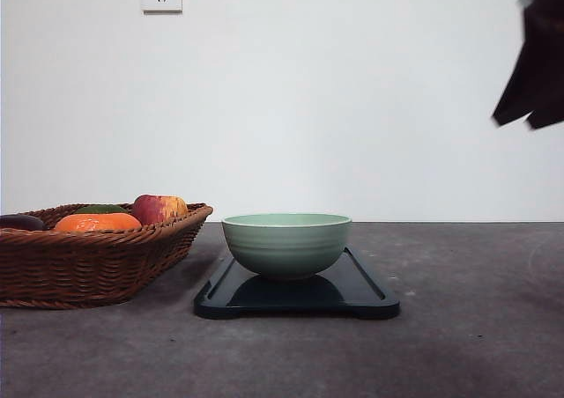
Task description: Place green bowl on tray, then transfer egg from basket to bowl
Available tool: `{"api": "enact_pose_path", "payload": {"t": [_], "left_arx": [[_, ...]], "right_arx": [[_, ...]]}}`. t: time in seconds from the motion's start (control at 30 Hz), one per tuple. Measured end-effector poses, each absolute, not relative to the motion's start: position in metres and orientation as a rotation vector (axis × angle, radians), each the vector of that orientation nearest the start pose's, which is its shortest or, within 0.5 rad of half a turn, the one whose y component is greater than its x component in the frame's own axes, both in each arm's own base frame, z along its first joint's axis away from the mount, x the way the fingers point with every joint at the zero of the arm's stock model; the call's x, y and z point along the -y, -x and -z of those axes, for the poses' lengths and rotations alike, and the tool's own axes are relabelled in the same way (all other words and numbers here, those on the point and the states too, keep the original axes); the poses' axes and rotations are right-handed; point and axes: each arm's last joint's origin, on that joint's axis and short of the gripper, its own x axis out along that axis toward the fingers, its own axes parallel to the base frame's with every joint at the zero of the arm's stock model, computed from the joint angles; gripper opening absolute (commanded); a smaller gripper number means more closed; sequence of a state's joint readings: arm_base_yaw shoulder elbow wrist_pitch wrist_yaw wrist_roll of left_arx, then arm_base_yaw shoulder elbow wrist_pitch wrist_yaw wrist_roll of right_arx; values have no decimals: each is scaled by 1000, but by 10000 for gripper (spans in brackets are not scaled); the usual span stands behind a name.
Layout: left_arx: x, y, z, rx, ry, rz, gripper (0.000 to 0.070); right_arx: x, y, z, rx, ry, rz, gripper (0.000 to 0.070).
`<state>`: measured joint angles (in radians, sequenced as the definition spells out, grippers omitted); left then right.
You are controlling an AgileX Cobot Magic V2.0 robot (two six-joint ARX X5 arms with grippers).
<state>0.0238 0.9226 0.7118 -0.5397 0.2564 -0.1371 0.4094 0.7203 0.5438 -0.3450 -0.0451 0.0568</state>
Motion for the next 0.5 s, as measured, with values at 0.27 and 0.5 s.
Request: {"api": "enact_pose_path", "payload": {"t": [0.27, 0.5], "left_arx": [[11, -189, -266, -807, 225, 213, 392], [28, -226, -279, -873, 201, 269, 391]], "right_arx": [[-59, -137, -244, -542, 84, -389, 255], [-58, -137, -244, -541, 89, -387, 255]]}}
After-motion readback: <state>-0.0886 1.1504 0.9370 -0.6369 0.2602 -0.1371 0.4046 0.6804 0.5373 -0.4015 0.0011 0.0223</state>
